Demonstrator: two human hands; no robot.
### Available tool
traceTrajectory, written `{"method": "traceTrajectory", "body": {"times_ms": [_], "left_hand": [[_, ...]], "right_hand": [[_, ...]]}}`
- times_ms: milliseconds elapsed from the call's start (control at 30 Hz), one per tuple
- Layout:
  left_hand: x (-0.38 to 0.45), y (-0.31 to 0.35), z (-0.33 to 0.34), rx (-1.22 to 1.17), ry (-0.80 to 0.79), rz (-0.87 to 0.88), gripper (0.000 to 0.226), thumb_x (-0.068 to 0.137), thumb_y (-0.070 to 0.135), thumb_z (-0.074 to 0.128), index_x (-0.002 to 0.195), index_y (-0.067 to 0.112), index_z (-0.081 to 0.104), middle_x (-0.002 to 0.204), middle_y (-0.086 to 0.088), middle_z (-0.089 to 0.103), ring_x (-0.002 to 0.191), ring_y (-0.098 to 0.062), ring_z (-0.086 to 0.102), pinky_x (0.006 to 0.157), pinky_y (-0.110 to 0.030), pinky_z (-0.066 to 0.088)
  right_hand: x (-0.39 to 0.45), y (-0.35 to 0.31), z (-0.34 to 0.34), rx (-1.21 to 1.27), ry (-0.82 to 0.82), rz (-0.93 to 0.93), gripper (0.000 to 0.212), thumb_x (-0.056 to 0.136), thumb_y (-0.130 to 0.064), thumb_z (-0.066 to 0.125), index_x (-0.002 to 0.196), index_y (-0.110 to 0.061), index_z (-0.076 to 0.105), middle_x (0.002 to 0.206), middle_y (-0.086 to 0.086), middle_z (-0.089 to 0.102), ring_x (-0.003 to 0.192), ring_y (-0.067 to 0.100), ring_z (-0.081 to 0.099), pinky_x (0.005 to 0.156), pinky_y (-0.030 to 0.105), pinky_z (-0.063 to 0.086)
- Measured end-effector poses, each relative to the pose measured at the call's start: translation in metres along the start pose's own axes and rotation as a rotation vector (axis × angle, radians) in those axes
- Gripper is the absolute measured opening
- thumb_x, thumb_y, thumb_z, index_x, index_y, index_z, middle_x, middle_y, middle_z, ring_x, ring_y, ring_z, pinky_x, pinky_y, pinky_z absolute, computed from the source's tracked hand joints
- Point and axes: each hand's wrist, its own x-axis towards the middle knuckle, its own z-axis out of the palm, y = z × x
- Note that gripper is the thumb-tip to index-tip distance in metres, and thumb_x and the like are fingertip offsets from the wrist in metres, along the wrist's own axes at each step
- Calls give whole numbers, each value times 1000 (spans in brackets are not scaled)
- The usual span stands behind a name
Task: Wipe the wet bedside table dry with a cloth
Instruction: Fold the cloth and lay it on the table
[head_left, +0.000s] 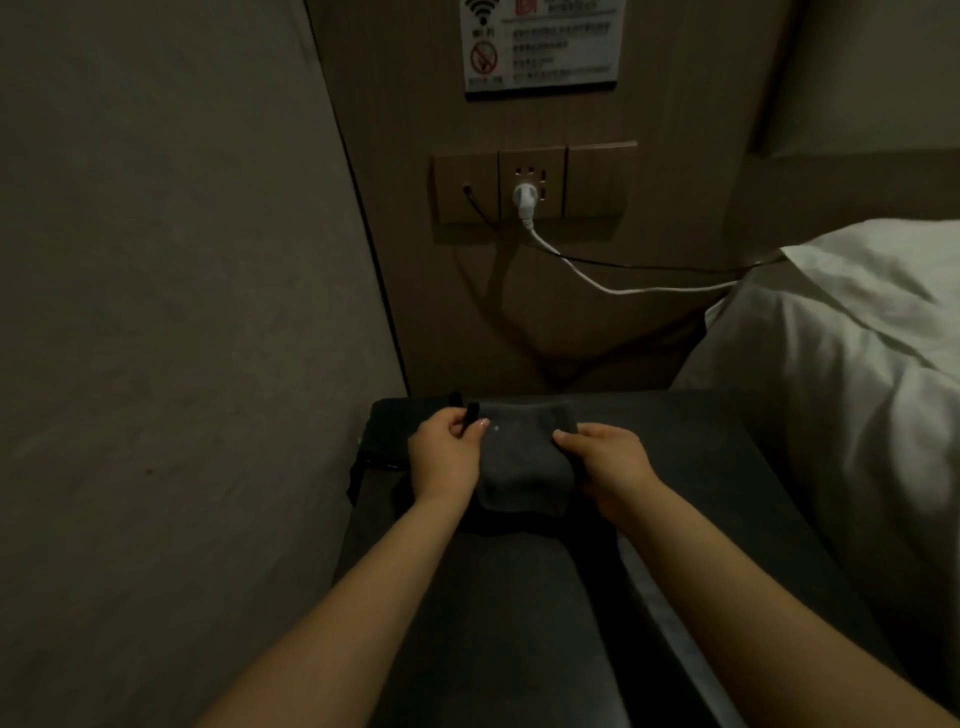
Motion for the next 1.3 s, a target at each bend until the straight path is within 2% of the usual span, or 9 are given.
{"method": "traceTrajectory", "body": {"times_ms": [233, 400, 533, 733, 867, 933, 1033, 1100, 1300], "left_hand": [[36, -5, 19, 133, 48, 92, 32, 95, 17, 54, 125, 7, 59, 123, -11, 64, 113, -22, 59, 92, -27, 46], [58, -16, 27, 339, 29, 239, 28, 96, 19, 52, 119, 7, 62, 117, -12, 65, 105, -23, 61, 81, -26, 45], [69, -28, 30, 492, 10, 304, 32, 97, 17, 48, 126, 6, 57, 123, -13, 60, 109, -26, 57, 88, -33, 46], [81, -32, 33, 562, 36, 364, 27, 96, 19, 49, 116, 6, 62, 110, -13, 60, 99, -26, 58, 81, -36, 48], [82, -30, 32, 788, 66, 340, 30, 95, 25, 51, 121, 11, 55, 120, -10, 55, 112, -26, 50, 92, -36, 40], [80, -29, 30, 881, 70, 428, 32, 95, 21, 48, 125, 11, 52, 127, -11, 51, 117, -27, 46, 95, -36, 38], [72, -29, 32, 955, -116, 642, 45, 97, 22, 41, 141, 10, 40, 151, -10, 35, 139, -25, 31, 114, -36, 25], [66, -32, 34, 1006, -276, 649, 52, 100, 28, 33, 148, 10, 28, 159, -9, 22, 147, -23, 16, 120, -36, 10], [67, -33, 28, 1089, -469, 491, 56, 102, 39, 22, 153, 17, 11, 162, -1, 6, 150, -18, 1, 120, -42, 2]], "right_hand": [[43, 6, 13, -204, 119, -94, 8, 89, -11, 56, 91, -13, 64, 101, 10, 65, 98, 25, 62, 91, 43, 51], [65, 8, 19, -355, 222, -229, 29, 85, -10, 64, 113, -7, 61, 114, 9, 63, 107, 24, 59, 91, 32, 48], [78, 11, 29, -510, 235, -342, 34, 84, -11, 65, 117, -8, 59, 117, 10, 64, 105, 21, 60, 83, 27, 46], [88, 9, 37, -756, 244, -487, 38, 86, -10, 61, 123, -11, 53, 121, 11, 60, 107, 25, 58, 86, 34, 48], [88, 9, 29, -1099, 288, -676, 40, 85, -15, 62, 124, -10, 51, 125, 10, 52, 114, 26, 49, 89, 38, 47], [87, 8, 26, -1208, 260, -792, 48, 86, -12, 59, 132, -10, 45, 136, 11, 47, 122, 27, 44, 98, 39, 43], [84, 9, 29, -1254, 13, -827, 49, 93, -16, 51, 139, -9, 38, 147, 11, 39, 134, 25, 35, 110, 33, 29], [84, 13, 31, -1328, -140, -739, 47, 97, -23, 42, 142, -10, 33, 152, 10, 31, 141, 21, 26, 113, 29, 20], [88, 18, 16, -1469, -168, -617, 49, 100, -32, 33, 145, -16, 25, 157, 4, 18, 145, 19, 14, 117, 40, 14]]}}
